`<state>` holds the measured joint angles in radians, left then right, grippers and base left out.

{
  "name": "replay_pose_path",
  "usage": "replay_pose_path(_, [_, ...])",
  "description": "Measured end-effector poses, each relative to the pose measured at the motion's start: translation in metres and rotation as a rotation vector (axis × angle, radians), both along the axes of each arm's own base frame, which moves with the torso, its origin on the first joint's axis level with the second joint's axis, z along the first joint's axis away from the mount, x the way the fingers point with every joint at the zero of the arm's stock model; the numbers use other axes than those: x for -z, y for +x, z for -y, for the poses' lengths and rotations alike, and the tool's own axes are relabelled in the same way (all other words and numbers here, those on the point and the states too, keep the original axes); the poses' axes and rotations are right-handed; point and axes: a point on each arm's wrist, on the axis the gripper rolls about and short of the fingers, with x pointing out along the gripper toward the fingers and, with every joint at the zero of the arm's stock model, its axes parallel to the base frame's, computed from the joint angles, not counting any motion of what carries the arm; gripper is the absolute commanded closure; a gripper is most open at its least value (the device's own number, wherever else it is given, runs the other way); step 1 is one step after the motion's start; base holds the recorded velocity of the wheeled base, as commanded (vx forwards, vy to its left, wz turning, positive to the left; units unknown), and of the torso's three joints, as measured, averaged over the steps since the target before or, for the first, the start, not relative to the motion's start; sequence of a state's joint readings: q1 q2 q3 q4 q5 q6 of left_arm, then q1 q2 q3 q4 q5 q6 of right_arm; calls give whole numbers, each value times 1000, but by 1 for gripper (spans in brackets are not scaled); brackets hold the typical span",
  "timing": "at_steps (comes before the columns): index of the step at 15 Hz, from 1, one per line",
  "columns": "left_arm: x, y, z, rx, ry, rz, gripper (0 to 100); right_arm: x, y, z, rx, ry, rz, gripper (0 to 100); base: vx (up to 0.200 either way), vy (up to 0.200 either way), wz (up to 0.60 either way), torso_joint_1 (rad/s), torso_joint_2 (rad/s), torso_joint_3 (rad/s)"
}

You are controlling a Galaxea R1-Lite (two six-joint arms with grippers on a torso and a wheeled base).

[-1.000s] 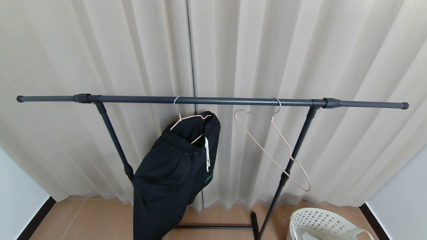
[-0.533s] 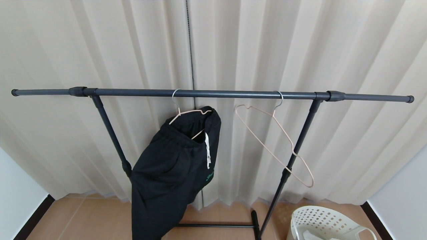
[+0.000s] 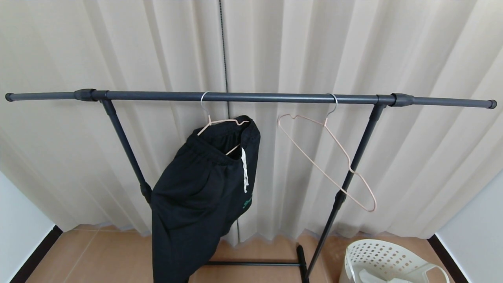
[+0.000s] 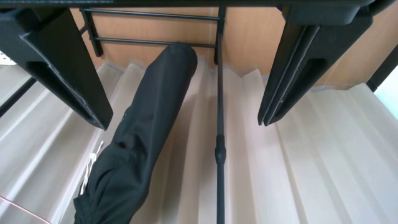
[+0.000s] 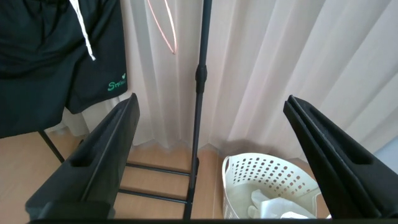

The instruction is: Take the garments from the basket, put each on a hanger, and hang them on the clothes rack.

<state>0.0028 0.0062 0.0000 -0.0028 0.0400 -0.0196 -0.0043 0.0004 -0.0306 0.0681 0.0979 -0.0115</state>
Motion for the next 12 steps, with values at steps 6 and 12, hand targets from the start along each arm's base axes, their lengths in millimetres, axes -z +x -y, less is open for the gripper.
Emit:
replay_pose_path(6, [0,0,0,0,0,0,0,0,0,0,0,0,0,0,0,0,0,-148,364,207])
replay_pose_path(12, [0,0,0,-2,-1,0,0,0,0,0,0,0,0,0,0,0,0,-171,432,259])
